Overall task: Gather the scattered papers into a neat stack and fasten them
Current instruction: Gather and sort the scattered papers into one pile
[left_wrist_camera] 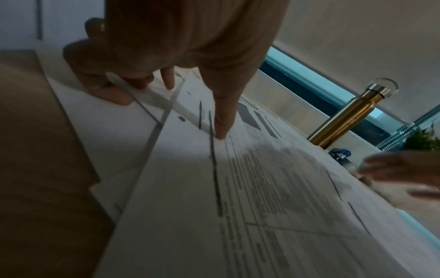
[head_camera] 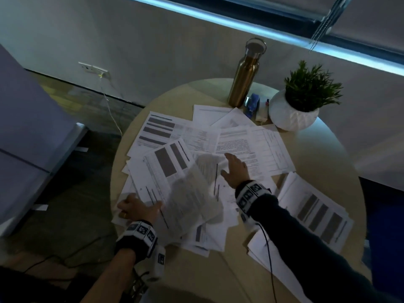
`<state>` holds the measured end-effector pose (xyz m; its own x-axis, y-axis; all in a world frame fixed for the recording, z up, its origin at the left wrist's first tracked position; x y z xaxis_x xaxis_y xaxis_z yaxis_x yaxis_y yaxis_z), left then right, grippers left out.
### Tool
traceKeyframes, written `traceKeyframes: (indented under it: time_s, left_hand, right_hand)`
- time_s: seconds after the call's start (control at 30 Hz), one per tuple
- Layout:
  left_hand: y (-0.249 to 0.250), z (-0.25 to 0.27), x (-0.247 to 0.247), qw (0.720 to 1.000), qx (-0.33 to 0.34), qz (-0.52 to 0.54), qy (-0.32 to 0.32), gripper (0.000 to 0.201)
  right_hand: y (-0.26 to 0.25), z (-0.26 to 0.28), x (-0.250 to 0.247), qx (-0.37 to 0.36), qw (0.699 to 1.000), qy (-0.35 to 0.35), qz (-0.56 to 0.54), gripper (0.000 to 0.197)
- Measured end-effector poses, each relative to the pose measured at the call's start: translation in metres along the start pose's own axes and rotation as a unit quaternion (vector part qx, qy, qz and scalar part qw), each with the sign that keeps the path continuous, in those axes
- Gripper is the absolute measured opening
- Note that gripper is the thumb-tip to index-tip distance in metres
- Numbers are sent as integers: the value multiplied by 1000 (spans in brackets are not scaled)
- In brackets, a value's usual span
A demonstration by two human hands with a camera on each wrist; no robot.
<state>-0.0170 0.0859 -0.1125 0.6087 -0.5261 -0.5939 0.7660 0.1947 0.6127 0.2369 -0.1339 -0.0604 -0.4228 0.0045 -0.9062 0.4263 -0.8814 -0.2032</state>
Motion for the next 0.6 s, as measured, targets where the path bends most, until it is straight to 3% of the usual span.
traceKeyframes:
  time_s: [0.2, 0.27, 0.33, 0.43, 0.6]
  left_hand:
    - [12, 1, 6, 1000, -7, -28, 3, 105]
    - [10, -1, 10, 999, -18, -32, 12, 108]
    - [11, -2, 13, 999, -7, -42, 22, 88]
    - [7, -3, 6, 998, -7, 1, 55, 50]
    - [-7, -5, -7, 997, 0, 44, 67, 43]
  right_hand:
    - [-48, -68, 13, -56, 989, -81, 108, 68]
    - [-57, -68, 24, -69, 986, -129, 76, 46]
    - [-61, -63, 30, -74, 985, -151, 40, 21]
    - [-36, -53, 23, 17, 996, -85, -21, 28]
    - [12, -10, 27, 123, 986, -4, -113, 18]
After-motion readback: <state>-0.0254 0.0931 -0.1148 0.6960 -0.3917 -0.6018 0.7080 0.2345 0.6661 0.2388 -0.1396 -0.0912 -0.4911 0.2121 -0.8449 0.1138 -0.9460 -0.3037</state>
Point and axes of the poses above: each hand's wrist, its own z-axis away from the middle knuckle, its own x-axis out of the palm, y = z × x, the point moved 8 cm from there along -z, towards the middle knuckle, and after that the axes turned 15 degrees about z, right-handed, at the moved point
